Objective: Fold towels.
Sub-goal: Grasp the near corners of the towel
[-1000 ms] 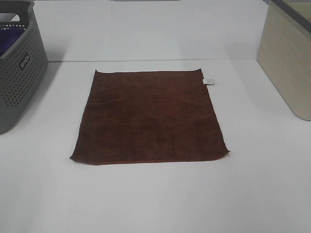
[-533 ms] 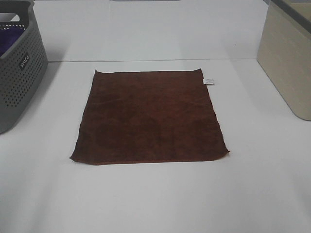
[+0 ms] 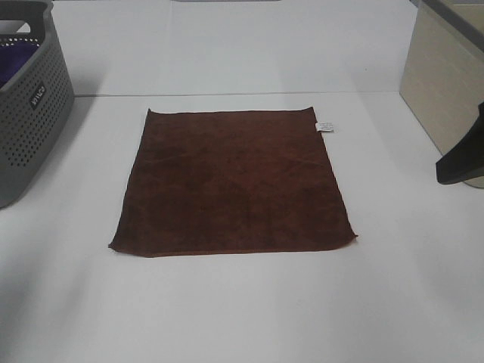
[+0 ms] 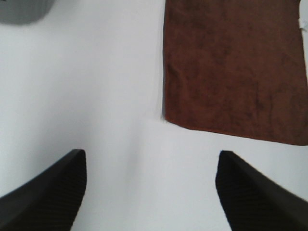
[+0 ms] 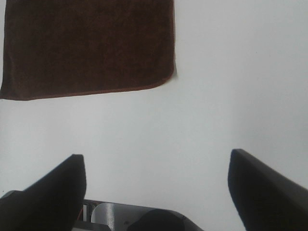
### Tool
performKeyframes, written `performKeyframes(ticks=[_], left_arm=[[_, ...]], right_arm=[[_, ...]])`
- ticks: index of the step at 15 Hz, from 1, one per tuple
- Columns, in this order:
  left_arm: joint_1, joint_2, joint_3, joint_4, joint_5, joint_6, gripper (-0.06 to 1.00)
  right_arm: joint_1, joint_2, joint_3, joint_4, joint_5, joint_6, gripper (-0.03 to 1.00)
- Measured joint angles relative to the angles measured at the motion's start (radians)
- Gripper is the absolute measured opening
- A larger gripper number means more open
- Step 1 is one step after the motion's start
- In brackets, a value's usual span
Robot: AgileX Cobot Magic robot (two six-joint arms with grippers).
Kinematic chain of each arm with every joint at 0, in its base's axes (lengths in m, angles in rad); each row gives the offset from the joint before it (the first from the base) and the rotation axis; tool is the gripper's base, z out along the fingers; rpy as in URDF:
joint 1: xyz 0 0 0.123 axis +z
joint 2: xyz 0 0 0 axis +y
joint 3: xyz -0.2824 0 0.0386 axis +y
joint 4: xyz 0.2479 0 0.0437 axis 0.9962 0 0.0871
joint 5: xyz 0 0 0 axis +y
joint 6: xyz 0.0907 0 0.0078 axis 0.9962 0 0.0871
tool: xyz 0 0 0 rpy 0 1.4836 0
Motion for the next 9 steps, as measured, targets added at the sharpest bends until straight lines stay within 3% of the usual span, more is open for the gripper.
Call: performKeyframes(ticks=[4, 8, 9], left_arm=[[0.000, 0.279, 0.000, -0.192, -0.050, 0.185, 0.71], [0.000, 0.531, -0.041, -0.462, -0.042, 0.462, 0.71], [0.000, 0.577, -0.077, -0.476, -0.013, 0.481, 0.71]], right_arm=[[0.000, 0.151, -0.026, 0.038, -0.077, -0.025, 0.76], [-0.004, 0.407, -0.082, 0.122, -0.092, -0.163, 0.76], [-0.005, 0.457, -0.103, 0.143, -0.085, -0.194, 0.76]])
